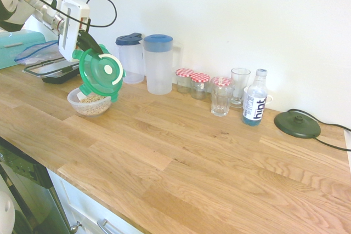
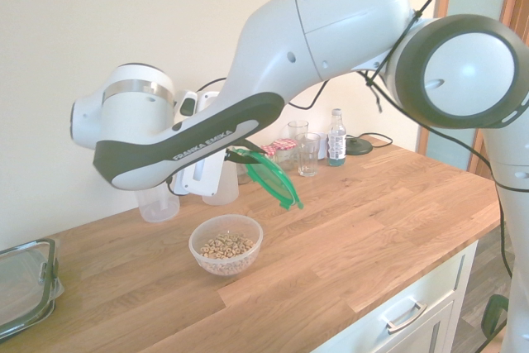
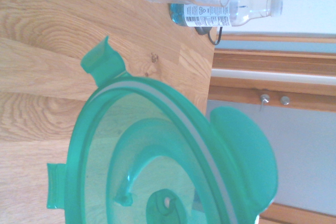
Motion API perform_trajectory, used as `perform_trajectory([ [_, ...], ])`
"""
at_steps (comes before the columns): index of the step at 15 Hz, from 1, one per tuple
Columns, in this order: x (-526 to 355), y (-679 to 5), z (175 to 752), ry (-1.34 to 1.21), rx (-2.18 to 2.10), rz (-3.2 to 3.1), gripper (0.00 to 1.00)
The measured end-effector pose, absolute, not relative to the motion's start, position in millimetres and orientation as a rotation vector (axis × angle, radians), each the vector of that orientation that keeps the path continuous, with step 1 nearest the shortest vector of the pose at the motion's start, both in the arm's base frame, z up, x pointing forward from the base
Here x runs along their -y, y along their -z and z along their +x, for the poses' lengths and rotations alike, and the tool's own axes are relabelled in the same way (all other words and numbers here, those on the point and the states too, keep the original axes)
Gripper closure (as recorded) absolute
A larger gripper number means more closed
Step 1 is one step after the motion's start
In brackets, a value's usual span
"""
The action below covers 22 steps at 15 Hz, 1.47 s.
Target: Cover the lid of food container
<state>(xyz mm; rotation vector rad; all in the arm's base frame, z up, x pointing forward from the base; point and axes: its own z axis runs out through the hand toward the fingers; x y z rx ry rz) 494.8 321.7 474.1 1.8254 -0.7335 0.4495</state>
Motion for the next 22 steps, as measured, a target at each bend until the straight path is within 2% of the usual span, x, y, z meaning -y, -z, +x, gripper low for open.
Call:
perform_trajectory([
  [9, -374.7, -417.1, 490.2, -0.568, 0.622, 1.636, 1.0],
  [22, -414.3, -388.2, 497.0, -0.593, 0.587, 1.596, 1.0],
])
